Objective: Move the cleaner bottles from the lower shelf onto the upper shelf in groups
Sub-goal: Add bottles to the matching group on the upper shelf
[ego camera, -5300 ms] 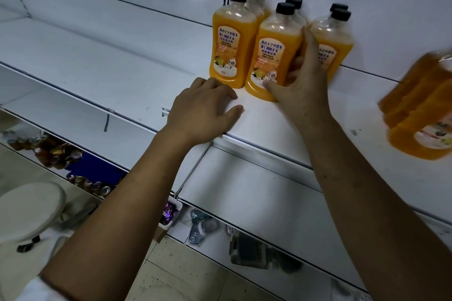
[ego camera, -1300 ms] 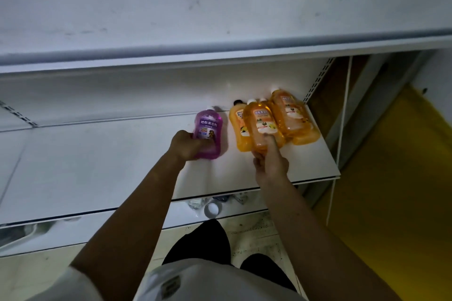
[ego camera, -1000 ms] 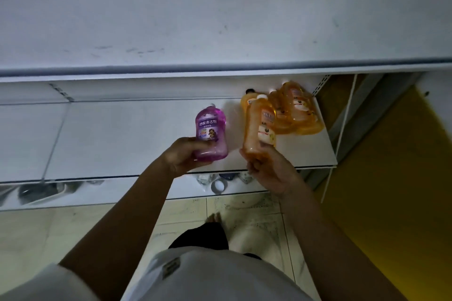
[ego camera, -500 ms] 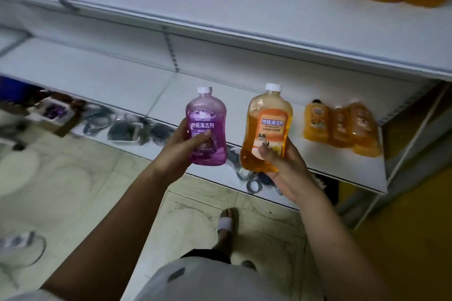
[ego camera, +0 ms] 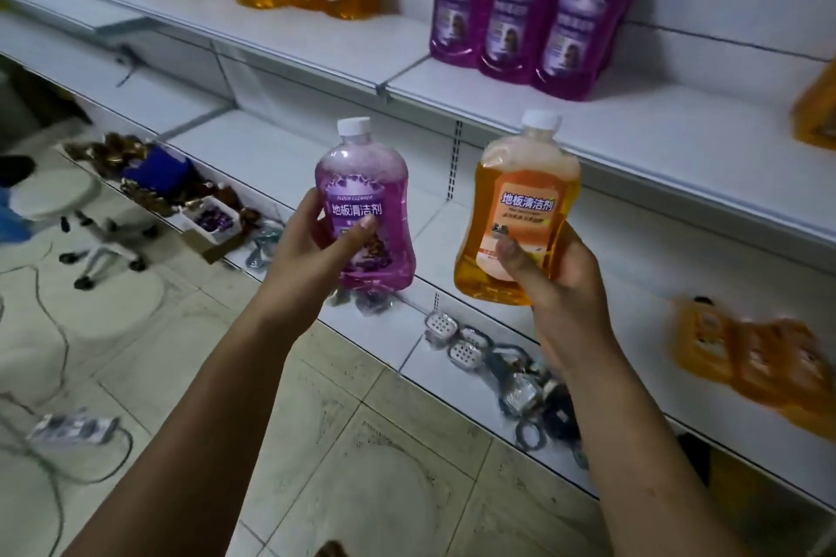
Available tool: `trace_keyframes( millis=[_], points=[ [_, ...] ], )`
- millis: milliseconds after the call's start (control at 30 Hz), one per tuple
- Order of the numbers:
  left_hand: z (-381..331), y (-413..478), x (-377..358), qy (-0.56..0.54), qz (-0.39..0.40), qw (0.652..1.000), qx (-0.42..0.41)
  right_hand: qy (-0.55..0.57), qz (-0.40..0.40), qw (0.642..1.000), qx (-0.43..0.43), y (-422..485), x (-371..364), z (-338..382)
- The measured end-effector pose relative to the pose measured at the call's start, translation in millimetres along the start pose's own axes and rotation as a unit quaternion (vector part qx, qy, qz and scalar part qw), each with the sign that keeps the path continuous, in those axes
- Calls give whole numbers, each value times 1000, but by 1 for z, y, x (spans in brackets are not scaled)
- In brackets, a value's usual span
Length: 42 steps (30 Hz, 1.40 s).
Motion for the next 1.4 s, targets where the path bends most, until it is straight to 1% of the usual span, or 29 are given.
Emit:
trace_keyframes(
  millis=[167, 367, 533, 700, 833, 967, 1200, 1300, 1400],
  points=[
    [-27, 31, 58, 41, 32, 998, -36, -2, -47, 998, 42, 45, -42, 21],
    [-60, 89, 83, 63, 71, 991, -91, -34, -80, 994, 72, 86, -58, 38],
    [-77, 163, 79, 90, 104, 981, -136, -45, -93, 990, 99, 121, -43, 53],
    [-87, 234, 61, 100, 105, 976, -164, -37, -116, 984, 128, 162, -10, 65],
    [-92, 282, 44, 107, 119, 972, -174, -19, -124, 984, 125, 190, 11, 68],
    [-96, 322, 36, 145, 120, 962, -195, -17, -122, 985, 123, 209, 22, 72],
    [-82, 359, 36, 183, 150, 949, -210, -45, -106, 987, 114, 230, 13, 70],
    [-76, 364, 41, 186, 153, 950, -197, -55, -102, 986, 123, 237, 5, 72],
    [-77, 366, 40, 176, 175, 949, -195, -56, -104, 985, 126, 240, -1, 73]
  ],
)
Point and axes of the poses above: each hand's wrist, its own y-axis towards the middle knuckle, its own x-axis out of the back of the hand, z = x × y, the point moved 6 cm from there along y, towards the middle knuckle, and after that the axes turned 15 degrees about z, right-handed, at the moved point
